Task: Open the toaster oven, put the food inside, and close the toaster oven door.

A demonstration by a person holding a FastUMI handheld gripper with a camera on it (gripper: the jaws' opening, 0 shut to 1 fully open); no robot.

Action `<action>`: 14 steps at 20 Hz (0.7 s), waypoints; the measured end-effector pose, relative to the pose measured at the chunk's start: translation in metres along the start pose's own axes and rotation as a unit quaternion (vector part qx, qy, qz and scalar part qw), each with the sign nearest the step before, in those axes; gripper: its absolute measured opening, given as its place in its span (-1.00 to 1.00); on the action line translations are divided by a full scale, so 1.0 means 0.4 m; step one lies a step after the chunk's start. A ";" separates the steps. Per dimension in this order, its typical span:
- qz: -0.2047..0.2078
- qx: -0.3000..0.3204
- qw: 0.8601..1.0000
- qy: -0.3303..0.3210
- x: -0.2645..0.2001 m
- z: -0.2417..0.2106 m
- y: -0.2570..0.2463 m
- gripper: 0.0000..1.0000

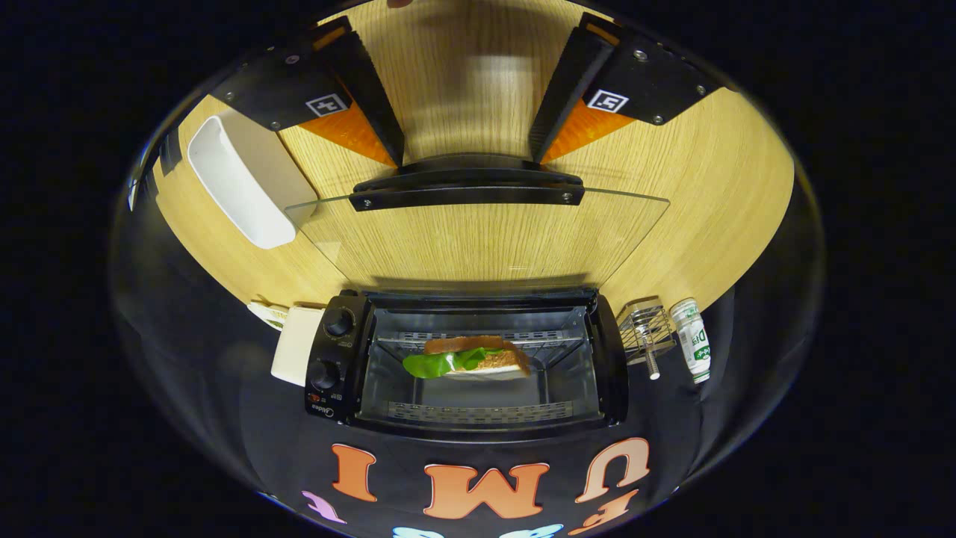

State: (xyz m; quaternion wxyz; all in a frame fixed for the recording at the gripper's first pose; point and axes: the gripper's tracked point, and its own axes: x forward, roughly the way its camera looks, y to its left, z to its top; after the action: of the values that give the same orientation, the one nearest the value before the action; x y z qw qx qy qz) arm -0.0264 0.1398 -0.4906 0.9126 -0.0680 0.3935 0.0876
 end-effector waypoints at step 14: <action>0.015 0.012 0.996 -0.091 -0.060 0.202 0.007 1.00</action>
State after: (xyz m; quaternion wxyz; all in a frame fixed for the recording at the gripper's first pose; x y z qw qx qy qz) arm 0.0137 0.1557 -0.4183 0.9441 -0.0427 0.3105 0.1025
